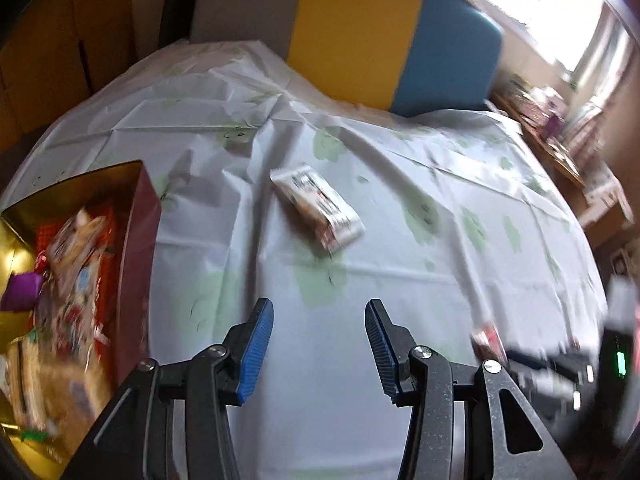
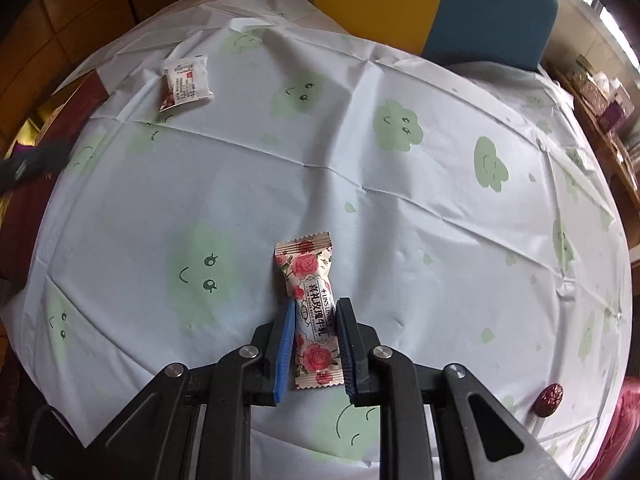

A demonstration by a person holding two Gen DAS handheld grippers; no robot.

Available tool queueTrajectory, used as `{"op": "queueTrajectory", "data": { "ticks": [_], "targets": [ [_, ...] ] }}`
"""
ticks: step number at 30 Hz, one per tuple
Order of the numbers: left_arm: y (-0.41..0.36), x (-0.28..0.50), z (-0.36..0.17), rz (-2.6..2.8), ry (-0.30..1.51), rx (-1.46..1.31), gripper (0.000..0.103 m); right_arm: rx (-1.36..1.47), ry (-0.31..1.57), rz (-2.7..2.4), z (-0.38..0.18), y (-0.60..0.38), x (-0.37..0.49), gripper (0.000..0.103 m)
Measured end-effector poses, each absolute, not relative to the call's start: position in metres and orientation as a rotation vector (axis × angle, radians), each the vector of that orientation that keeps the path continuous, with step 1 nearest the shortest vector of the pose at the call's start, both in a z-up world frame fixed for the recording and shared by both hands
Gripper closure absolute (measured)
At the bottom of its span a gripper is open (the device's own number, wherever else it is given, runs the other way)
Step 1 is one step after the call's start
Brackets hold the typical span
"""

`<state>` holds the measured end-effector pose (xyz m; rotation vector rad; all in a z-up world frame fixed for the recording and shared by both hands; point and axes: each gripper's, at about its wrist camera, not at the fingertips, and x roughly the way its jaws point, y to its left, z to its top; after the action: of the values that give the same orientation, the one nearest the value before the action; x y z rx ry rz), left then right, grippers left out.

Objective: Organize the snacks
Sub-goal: 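Grasp the white pastry packet with the left gripper and lift it, then carry the white pastry packet toward the gold tin with the left gripper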

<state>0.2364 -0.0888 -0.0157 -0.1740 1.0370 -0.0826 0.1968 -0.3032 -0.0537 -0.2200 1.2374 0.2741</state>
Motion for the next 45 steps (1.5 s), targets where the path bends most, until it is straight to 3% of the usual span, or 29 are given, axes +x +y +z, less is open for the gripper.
{"op": "queueTrajectory", "data": {
  "ticks": [10,19,21,24,39,45],
  "targets": [
    [-0.106,0.331,-0.039,0.043,1.118,-0.193,0.042,-0.231,1.262,0.270,-0.059,-0.296,0.206,0.080],
    [-0.121,0.365,-0.068,0.109,1.136,-0.124,0.035,-0.230,1.273,0.270,-0.062,-0.299,0.212,0.080],
    [-0.124,0.360,-0.064,0.083,1.091,-0.080,0.058,-0.235,1.272,0.271,-0.063,-0.299,0.212,0.080],
    [-0.131,0.348,-0.060,0.032,1.073,-0.001,0.066,-0.248,1.267,0.272,-0.064,-0.296,0.210,0.080],
    [-0.144,0.146,-0.049,-0.269,1.018,0.137,0.067,-0.219,1.250,0.286,-0.065,-0.303,0.204,0.079],
    [-0.143,0.121,-0.066,-0.228,0.958,0.161,0.065,-0.200,1.241,0.273,-0.067,-0.309,0.201,0.078]
  ]
}}
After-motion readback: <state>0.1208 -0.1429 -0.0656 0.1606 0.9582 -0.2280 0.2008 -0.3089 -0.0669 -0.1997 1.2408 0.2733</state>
